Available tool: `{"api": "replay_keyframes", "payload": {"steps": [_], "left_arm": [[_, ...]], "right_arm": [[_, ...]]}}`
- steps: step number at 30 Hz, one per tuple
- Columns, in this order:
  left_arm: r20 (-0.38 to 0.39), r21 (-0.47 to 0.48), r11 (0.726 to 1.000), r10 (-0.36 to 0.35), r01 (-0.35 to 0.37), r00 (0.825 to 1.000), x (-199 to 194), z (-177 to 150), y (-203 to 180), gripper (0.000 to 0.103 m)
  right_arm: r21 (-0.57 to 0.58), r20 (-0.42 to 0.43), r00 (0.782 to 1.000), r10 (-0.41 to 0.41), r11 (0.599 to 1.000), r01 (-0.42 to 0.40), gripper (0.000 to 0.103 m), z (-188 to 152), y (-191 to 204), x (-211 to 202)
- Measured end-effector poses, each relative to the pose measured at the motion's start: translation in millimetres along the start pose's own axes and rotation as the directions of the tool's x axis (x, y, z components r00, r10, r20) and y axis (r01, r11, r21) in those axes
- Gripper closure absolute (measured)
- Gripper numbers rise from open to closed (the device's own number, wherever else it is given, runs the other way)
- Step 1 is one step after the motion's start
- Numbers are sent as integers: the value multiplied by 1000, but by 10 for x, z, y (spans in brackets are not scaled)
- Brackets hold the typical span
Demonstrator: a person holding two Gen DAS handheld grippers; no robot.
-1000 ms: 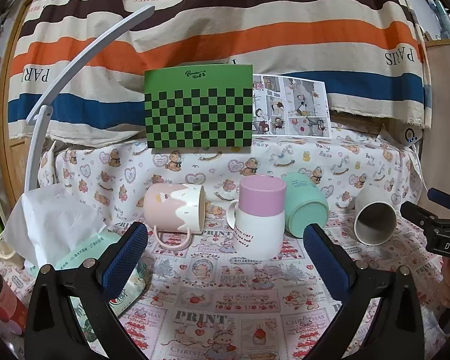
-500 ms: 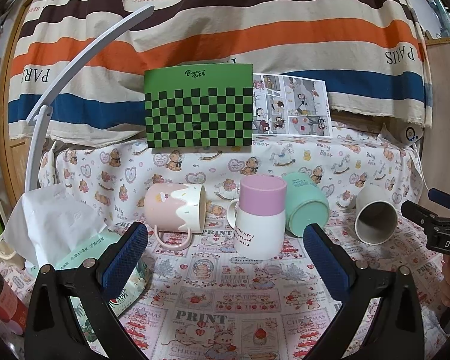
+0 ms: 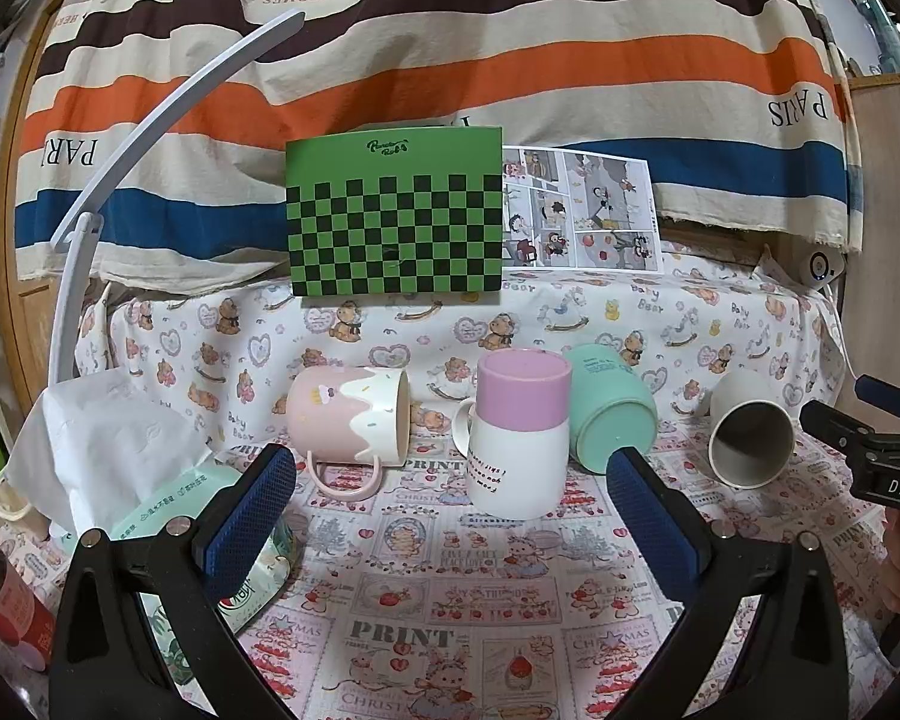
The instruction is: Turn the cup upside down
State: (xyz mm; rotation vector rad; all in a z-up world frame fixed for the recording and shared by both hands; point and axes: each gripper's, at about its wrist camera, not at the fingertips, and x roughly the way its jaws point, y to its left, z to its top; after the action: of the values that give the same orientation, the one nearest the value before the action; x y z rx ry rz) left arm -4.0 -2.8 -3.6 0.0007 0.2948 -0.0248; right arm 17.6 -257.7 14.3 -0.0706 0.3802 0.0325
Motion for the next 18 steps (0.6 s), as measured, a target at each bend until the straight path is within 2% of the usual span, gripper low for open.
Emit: {"api": "replay_keyframes", "payload": {"steps": [7, 9, 10, 11, 12, 13, 14, 16, 18], "left_arm": [[-1, -1, 1000, 1, -1, 1000, 0, -3, 0, 0], [-1, -2, 1000, 1, -1, 1000, 1, -1, -2, 0], [-1, -4, 1000, 2, -2, 1000, 2, 0, -2, 0], [-2, -8, 1000, 7, -7, 1000, 2, -2, 9, 0], [-2, -11, 1000, 11, -11, 1000, 5, -5, 12, 0], [-3, -14, 1000, 14, -14, 1000, 8, -7, 19, 0], [-4, -15, 1000, 12, -12, 1000, 9, -9, 23, 0], [-6, -7, 1000, 8, -8, 1000, 12, -13, 8, 0], [-6, 2, 1000, 4, -4, 1000, 10, -10, -13, 0]], "right_arm": [[4, -6, 1000, 12, 1000, -12, 0, -4, 5, 9], [32, -46, 998, 33, 999, -32, 0, -8, -38, 50], [63, -57, 998, 28, 998, -24, 0, 1, -85, 65], [127, -52, 999, -13, 992, 20, 0, 24, -175, 33], [235, -37, 999, -36, 971, 44, 0, 75, -321, -40], [344, -41, 999, -6, 939, 20, 0, 144, -480, -78], [395, -60, 998, 24, 919, 1, 0, 194, -568, -63], [474, -166, 976, 139, 879, -44, 0, 374, -734, 106], [498, -300, 937, 178, 867, -6, 1, 553, -829, 365]]}}
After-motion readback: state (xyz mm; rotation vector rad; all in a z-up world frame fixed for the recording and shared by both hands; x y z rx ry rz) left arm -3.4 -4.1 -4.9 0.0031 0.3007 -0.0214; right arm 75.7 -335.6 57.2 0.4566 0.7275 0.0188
